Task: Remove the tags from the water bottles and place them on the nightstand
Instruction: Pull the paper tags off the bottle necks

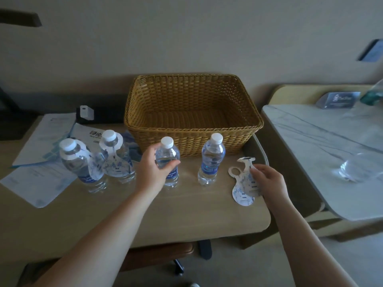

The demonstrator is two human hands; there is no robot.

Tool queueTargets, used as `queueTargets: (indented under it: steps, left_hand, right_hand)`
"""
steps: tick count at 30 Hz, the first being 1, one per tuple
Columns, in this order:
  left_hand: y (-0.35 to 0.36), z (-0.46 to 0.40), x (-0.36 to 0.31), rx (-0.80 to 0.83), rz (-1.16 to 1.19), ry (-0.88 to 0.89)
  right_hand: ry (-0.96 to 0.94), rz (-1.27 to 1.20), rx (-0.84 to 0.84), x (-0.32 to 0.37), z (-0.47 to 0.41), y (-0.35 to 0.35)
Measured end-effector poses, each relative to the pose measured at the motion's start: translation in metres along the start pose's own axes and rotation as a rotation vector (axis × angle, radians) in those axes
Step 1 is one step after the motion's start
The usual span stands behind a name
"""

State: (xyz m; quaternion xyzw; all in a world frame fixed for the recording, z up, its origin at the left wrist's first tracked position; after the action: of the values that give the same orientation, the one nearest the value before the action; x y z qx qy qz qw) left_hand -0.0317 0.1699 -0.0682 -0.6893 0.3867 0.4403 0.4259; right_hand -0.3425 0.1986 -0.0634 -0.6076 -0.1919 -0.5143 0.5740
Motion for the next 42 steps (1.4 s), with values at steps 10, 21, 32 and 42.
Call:
queueTargets:
  steps: [10,21,32,42]
  left_hand:
    - [0.005,0.001,0.001,0.008,0.012,0.031]
    - [0.007,0.001,0.0,0.018,0.071,-0.02]
    - [0.003,0.009,-0.016,0.026,-0.069,-0.055]
    - [-0.08,0.02,-0.054,-0.043,-0.195,0.327]
  right_hand:
    - [0.114,0.194,0.009,-0.046,-0.05,0.046]
    - [-0.052,0.658,-0.033,-0.06,-0.05,0.048]
    - [-0.233,0.46,-0.098,-0.046,0.013,0.046]
    - [-0.673,0.366,0.09,0.042,0.11,0.121]
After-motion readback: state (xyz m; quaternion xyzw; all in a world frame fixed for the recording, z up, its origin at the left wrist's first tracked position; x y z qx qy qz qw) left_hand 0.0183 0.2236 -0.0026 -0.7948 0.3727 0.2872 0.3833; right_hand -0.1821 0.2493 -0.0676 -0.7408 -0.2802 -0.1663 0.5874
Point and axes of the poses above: each hand's wrist, its own z-axis away from the middle knuckle, its own y-axis out of the palm, x = y × z, the point moved 1 cm from there along -z, towards the middle knuckle, and after that the axes turned 14 degrees about z, right-handed, at the moved point
